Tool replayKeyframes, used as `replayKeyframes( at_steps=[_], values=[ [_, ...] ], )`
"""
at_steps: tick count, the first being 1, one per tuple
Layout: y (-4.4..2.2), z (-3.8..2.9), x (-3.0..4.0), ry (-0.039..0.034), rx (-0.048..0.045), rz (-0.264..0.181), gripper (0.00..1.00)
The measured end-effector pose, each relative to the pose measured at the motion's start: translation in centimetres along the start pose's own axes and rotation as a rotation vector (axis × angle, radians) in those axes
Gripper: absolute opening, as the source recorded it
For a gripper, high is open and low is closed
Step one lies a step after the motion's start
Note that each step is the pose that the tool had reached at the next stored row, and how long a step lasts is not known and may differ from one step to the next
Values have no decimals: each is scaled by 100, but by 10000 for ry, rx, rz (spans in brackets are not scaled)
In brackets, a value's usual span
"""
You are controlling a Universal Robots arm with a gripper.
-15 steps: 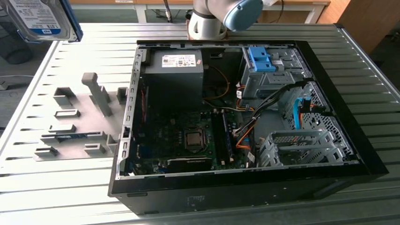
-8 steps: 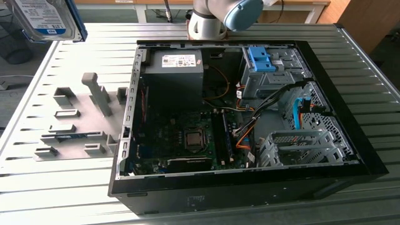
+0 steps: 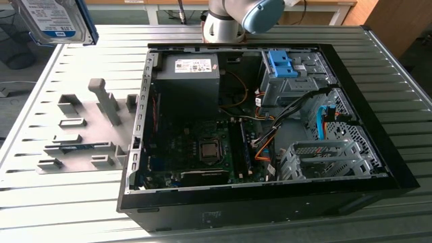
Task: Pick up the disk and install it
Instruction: 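Pick up the disk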
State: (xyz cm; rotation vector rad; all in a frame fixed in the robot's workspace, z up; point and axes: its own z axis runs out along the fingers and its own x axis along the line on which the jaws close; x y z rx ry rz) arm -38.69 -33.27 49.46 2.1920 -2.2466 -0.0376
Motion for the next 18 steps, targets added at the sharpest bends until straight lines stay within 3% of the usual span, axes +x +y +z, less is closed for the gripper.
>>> replayKeyframes(
  at_steps=[18],
  values=[
    [-198, -4, -5, 1, 0, 0, 37]
  ],
)
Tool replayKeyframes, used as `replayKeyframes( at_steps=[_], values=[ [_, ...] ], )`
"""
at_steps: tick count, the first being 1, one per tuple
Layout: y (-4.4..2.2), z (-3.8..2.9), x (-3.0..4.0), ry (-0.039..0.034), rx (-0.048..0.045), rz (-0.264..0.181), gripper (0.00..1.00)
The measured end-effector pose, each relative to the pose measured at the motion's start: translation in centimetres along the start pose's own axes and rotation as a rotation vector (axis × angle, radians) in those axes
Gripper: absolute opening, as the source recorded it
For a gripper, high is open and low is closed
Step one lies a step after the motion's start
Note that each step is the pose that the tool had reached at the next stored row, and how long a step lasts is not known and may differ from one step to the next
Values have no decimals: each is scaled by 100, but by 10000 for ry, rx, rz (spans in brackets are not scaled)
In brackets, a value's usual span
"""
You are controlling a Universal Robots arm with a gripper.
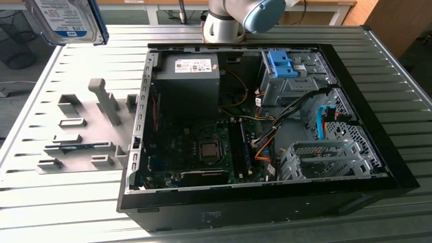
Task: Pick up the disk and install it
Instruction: 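Pick up the disk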
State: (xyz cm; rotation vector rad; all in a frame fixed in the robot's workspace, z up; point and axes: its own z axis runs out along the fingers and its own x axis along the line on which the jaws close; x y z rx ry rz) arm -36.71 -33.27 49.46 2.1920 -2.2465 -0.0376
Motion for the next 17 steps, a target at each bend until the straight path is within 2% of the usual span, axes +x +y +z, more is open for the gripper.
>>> replayKeyframes(
  at_steps=[6, 16, 17],
  values=[
    [-98, -2, -3, 0, 0, 1, 37],
    [-328, -6, -8, 0, 0, 0, 37],
    [-417, -7, -10, -1, 1, 0, 37]
  ],
)
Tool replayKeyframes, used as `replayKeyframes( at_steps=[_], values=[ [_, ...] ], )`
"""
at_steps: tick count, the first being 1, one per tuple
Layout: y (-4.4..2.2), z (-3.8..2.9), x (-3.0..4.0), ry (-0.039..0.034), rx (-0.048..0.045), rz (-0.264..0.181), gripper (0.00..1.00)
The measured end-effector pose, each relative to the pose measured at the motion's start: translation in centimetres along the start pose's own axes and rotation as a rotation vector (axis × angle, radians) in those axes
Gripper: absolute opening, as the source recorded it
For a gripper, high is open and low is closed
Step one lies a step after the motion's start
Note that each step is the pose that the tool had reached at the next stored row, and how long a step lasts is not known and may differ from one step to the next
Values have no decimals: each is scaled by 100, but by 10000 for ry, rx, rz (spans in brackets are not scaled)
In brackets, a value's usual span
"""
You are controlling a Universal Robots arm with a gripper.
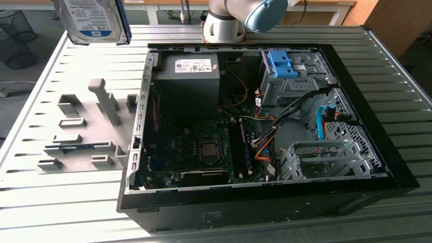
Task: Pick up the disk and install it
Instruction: 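Pick up the disk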
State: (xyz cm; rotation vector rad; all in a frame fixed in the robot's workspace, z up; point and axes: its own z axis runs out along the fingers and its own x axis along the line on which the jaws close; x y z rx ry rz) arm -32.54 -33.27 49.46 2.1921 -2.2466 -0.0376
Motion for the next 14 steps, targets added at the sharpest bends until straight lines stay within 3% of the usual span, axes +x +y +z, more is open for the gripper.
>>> replayKeyframes(
  at_steps=[1, 8, 14],
  values=[
    [-49, -1, -1, 0, -1, 0, 37],
    [-192, -4, -5, 0, -1, 0, 37],
    [-366, -7, -9, 1, -1, 0, 37]
  ],
)
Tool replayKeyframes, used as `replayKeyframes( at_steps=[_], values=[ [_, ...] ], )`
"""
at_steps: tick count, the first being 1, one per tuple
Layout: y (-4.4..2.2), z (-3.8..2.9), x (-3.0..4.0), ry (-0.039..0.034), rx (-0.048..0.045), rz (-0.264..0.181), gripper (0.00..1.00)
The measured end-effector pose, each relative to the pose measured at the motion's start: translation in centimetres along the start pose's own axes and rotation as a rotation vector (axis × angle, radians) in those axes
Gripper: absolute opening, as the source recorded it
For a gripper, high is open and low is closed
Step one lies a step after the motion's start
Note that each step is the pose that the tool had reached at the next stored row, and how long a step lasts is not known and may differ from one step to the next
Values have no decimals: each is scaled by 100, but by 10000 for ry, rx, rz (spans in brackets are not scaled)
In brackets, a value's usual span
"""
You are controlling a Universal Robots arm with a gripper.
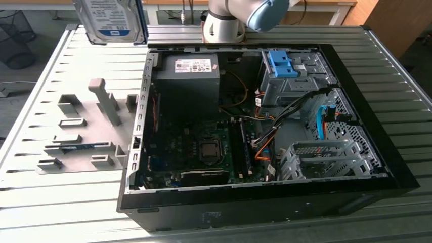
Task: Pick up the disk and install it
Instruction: 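Pick up the disk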
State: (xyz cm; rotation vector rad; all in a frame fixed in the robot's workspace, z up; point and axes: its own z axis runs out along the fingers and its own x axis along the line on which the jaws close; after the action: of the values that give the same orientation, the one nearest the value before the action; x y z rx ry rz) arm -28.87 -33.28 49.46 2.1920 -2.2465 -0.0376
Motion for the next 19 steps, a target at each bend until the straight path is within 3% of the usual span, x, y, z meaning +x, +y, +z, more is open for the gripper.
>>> replayKeyframes(
  at_steps=[19],
  values=[
    [-820, -15, -20, 0, 0, 0, 37]
  ],
)
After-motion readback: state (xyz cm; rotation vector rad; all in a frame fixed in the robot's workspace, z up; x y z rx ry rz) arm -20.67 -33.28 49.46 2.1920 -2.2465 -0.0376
